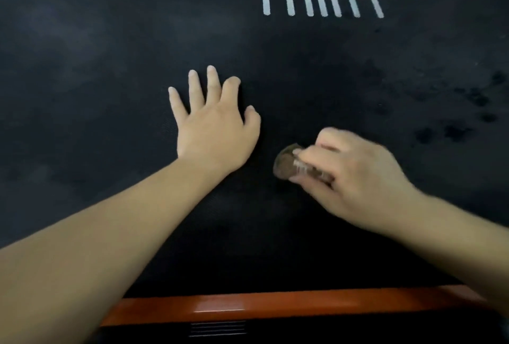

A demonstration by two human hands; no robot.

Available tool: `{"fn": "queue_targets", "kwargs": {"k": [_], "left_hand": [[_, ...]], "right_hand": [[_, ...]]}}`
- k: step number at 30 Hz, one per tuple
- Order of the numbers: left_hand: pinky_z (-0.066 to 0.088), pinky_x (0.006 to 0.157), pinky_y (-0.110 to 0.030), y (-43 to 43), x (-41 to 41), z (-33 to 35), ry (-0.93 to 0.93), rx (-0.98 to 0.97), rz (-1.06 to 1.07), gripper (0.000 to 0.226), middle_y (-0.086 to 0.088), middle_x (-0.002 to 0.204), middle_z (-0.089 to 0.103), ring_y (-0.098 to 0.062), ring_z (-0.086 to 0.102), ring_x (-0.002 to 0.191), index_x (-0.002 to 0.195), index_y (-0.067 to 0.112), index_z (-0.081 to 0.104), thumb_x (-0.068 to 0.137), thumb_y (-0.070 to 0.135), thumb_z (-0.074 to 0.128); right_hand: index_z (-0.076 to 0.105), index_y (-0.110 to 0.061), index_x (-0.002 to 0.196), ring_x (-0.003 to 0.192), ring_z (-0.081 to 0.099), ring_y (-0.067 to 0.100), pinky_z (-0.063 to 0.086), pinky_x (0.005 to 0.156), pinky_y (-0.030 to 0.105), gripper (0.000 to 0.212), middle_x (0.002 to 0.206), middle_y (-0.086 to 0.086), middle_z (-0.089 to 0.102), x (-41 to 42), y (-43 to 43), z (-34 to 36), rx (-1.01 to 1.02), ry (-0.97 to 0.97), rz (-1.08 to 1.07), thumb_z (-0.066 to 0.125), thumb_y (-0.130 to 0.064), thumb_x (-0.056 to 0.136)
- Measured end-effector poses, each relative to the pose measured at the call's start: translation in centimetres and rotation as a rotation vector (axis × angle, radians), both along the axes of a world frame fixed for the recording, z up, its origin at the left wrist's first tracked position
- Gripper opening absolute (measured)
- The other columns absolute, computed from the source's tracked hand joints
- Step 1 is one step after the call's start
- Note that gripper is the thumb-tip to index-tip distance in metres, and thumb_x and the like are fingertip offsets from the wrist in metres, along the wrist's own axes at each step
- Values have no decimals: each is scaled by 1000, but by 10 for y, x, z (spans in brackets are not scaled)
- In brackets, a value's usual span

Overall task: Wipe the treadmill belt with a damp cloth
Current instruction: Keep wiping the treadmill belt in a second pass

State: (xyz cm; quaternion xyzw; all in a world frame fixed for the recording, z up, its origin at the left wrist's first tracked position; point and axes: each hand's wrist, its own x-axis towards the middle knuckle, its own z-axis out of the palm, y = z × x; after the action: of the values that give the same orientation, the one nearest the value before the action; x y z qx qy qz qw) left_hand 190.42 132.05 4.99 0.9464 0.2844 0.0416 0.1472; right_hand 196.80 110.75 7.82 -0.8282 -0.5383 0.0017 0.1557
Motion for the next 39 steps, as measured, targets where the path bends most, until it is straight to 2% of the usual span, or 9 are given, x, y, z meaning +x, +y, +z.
{"fn": "queue_targets", "kwargs": {"k": [4,9,14,18,22,27,31,36,39], "left_hand": [[-6,121,-64,-4,2,3,56,38,8,62,-13,170,6,-37,-7,156,153,23,26,101,57,26],[-4,123,-61,-5,1,4,1,52,17,58,-12,169,15,-34,1,157,150,23,33,101,54,32],[0,125,-57,-11,9,10,-54,-15,-7,51,-11,167,22,-29,8,157,150,22,41,104,43,42],[-8,122,-61,-34,39,13,24,-126,184,61,-15,169,9,-31,-5,157,148,14,36,101,52,39],[-9,120,-65,-45,44,-2,81,36,171,68,-24,168,0,-38,-11,155,156,18,21,101,58,25],[-8,124,-55,-46,43,-3,-13,108,7,63,-14,170,6,-31,-7,157,160,30,23,103,57,24],[-3,126,-49,-47,42,-3,-19,98,-21,63,-10,170,11,-27,0,157,159,33,27,102,60,25],[-1,127,-47,-48,43,-4,-11,99,0,66,-8,170,12,-25,1,157,158,35,27,99,63,23],[-1,127,-48,-48,43,-3,-14,88,3,67,-7,170,14,-24,2,157,157,36,28,97,64,21]], "right_hand": [[55,-23,83,77,55,27,39,59,33,27,81,-3,45,58,-3,5,50,-48,-426,59,-49,89],[63,-18,88,72,51,21,46,56,34,33,83,0,48,-4,-19,-5,27,-19,131,50,-48,91],[58,-18,87,75,55,30,39,58,32,30,82,1,44,65,-21,-6,116,-118,-340,59,-47,91],[63,-19,87,72,51,22,41,57,30,29,81,-2,45,47,-34,-9,73,-89,85,57,-48,90],[61,-18,91,81,56,34,36,64,33,30,85,4,49,129,-26,-1,101,-118,-425,58,-49,89],[62,-19,88,72,50,21,42,59,31,28,81,-2,47,107,-22,-11,97,-105,-50,58,-47,89],[58,-20,90,86,57,34,42,66,37,27,91,8,55,177,-2,-1,107,-92,-518,59,-47,90],[58,-20,87,71,44,17,35,60,29,28,83,-2,45,140,-1,-8,67,-79,-72,61,-48,89],[56,-23,87,81,53,28,35,65,32,27,88,3,47,190,10,2,90,-78,-387,63,-48,90]]}}
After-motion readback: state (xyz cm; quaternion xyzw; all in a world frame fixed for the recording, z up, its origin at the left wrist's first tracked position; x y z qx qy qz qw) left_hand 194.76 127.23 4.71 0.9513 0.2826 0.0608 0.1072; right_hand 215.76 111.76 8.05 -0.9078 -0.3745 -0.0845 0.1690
